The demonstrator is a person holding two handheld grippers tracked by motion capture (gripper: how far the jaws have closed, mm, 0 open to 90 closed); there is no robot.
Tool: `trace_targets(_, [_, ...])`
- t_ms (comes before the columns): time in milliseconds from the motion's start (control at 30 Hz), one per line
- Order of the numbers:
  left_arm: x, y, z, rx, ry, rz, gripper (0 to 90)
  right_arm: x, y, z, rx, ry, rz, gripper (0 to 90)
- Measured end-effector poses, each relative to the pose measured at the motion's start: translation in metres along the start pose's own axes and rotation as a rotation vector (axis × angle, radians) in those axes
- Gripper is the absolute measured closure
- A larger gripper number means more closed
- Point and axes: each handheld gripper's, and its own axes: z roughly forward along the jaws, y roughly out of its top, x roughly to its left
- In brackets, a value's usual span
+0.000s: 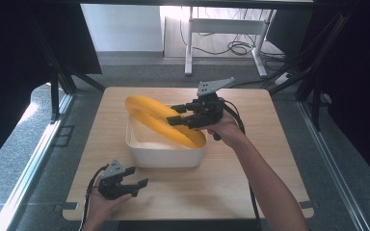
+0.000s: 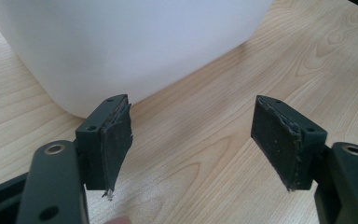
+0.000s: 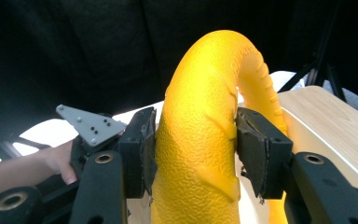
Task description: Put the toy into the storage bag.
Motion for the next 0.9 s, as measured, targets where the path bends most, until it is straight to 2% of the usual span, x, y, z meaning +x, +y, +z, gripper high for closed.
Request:
trace_targets(333, [0.000, 0.000, 0.000, 0.003, 0.000, 0.003, 28.9, -0.003, -0.003, -0.004, 0.026, -0.059, -0.017, 46.8])
trace_targets(733, [0.001, 0.000, 0.000, 0.005, 0.002, 0.003, 28.8, -0.008, -0.011, -0.015, 0.023, -0.141, 0.000, 40.0])
trace_targets(900, [0.001, -0.001, 0.000, 0.004, 0.003, 0.002, 28.8, -0.008, -0.015, -0.021, 0.012, -0.167, 0.009, 34.5])
